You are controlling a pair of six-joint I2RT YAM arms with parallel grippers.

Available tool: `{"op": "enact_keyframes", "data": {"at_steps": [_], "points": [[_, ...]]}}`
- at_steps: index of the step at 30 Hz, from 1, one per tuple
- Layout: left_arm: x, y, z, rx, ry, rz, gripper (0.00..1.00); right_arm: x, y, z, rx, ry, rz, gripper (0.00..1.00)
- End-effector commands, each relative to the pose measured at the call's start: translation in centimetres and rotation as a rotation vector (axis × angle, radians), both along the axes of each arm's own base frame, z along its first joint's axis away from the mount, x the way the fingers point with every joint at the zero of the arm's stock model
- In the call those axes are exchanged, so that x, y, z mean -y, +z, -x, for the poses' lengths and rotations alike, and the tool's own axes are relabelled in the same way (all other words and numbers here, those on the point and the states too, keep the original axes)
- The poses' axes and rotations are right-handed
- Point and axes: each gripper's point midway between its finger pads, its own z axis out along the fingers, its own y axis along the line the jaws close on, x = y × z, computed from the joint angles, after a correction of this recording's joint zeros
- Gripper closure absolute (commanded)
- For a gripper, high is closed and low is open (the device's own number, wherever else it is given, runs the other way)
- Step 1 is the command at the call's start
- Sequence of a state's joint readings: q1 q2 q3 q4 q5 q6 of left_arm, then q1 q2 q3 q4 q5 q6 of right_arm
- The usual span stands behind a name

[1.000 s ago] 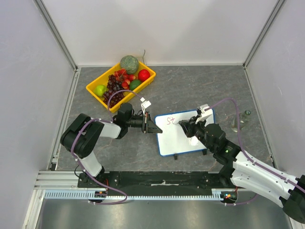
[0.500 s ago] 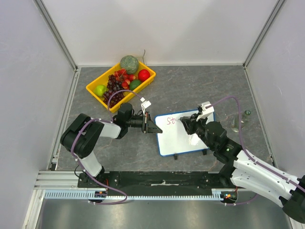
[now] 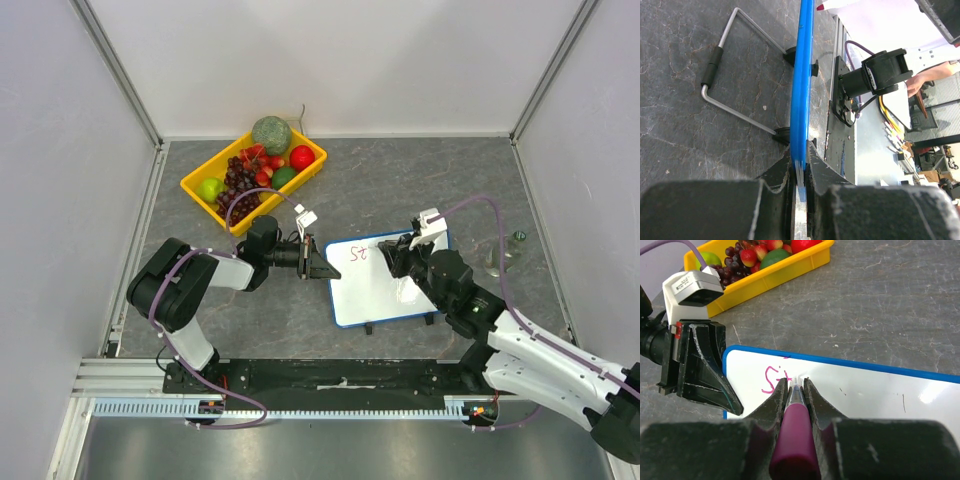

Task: Write a sentence on the whiteboard

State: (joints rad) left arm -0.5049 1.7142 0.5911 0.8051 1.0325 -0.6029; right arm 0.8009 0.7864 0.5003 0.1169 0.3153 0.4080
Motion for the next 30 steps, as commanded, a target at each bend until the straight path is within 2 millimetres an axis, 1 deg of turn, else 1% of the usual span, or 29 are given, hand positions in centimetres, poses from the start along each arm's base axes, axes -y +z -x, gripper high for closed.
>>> {"op": "enact_keyframes", "data": {"at_steps": [1, 6, 12, 22, 24, 30], "points": [[0.1, -0.4, 0.3, 0.047, -0.042, -0.002, 0.98, 0.0, 1.8, -0.8, 0.034, -0.025, -0.019, 1.00], [0.1, -0.4, 0.3, 0.050, -0.043, -0.001, 0.98, 0.1, 1.3, -0.9, 0.027, -0.031, -0.017, 1.00], [0.1, -0.3, 0.3, 0.051, -0.045, 0.000, 0.98, 0.4, 0.1, -0.8, 0.011, -0.038, -0.008, 1.00], [0.2, -0.3, 0.3, 0.050, -0.043, -0.001, 0.98, 0.8, -1.1, 0.0, -0.012, -0.025, 0.003, 1.00], [0.1, -0.4, 0.3, 0.048, -0.044, -0.002, 0.98, 0.9, -1.0, 0.2, -0.012, -0.021, -0.003, 1.00], [0.1, -0.4, 0.3, 0.050, -0.045, -0.001, 0.98, 0.8, -1.7, 0.9, -0.033, 0.007, -0.005, 1.00]]}}
